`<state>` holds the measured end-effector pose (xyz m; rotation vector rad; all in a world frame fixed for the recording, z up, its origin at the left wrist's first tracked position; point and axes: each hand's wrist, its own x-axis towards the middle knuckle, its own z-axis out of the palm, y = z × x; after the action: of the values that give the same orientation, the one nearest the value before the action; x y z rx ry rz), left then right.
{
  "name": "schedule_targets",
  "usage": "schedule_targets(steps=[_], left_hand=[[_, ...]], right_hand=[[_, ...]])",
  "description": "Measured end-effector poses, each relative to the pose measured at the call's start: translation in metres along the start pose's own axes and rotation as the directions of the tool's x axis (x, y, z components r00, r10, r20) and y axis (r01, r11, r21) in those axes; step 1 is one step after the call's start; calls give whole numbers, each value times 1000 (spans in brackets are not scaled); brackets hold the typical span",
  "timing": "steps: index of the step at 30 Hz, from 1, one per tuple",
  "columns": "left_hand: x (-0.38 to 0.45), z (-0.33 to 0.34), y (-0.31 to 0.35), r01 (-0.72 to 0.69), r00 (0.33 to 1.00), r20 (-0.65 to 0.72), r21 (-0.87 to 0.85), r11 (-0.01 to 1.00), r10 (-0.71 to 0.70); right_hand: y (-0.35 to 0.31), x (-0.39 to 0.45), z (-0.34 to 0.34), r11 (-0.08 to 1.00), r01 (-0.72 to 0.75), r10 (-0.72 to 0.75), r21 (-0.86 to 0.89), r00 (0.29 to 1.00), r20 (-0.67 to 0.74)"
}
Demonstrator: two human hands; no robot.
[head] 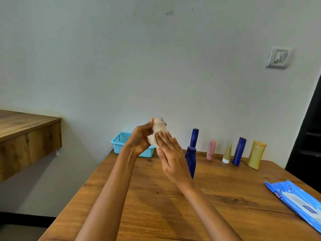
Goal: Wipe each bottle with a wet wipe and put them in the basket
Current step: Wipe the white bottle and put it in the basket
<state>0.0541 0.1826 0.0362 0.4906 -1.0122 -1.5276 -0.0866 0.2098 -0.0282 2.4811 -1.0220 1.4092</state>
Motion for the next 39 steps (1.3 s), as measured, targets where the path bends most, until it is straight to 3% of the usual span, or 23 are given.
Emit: schedule_targets(steps=[4, 6, 14, 20, 25, 31, 36, 39], left_hand=[[0, 1, -3, -15, 1000, 26, -8, 1000, 15], [1, 0, -5, -9, 1000, 15, -2, 1000, 10], [4, 0, -4, -22, 1000, 14, 25, 999, 21], [8, 2, -13, 5, 1000, -13, 20, 1000, -5], [5, -3, -3, -39, 999, 32, -7, 999, 39], [2, -6, -8, -19, 1000, 22, -8, 1000, 19], [-1, -7, -1, -45, 996, 74, -26, 999, 47], [1, -14, -3, -49, 996, 78, -19, 999, 51]], right_hand=[[0, 11, -9, 930, -242, 249, 276, 968, 10], [-2, 27, -15, 907, -293, 297, 301, 954, 35], [-3, 11, -9, 998, -65, 65, -7, 998, -26], [5, 16, -18, 987, -151, 152, -62, 988, 10], [-7, -2, -13, 985, -32, 47, -171, 995, 83], [-2, 8, -14, 976, -189, 195, -105, 980, 45], [-14, 2, -12, 986, -81, 91, -144, 994, 64], [-2, -15, -9, 976, -122, 136, -179, 988, 69]])
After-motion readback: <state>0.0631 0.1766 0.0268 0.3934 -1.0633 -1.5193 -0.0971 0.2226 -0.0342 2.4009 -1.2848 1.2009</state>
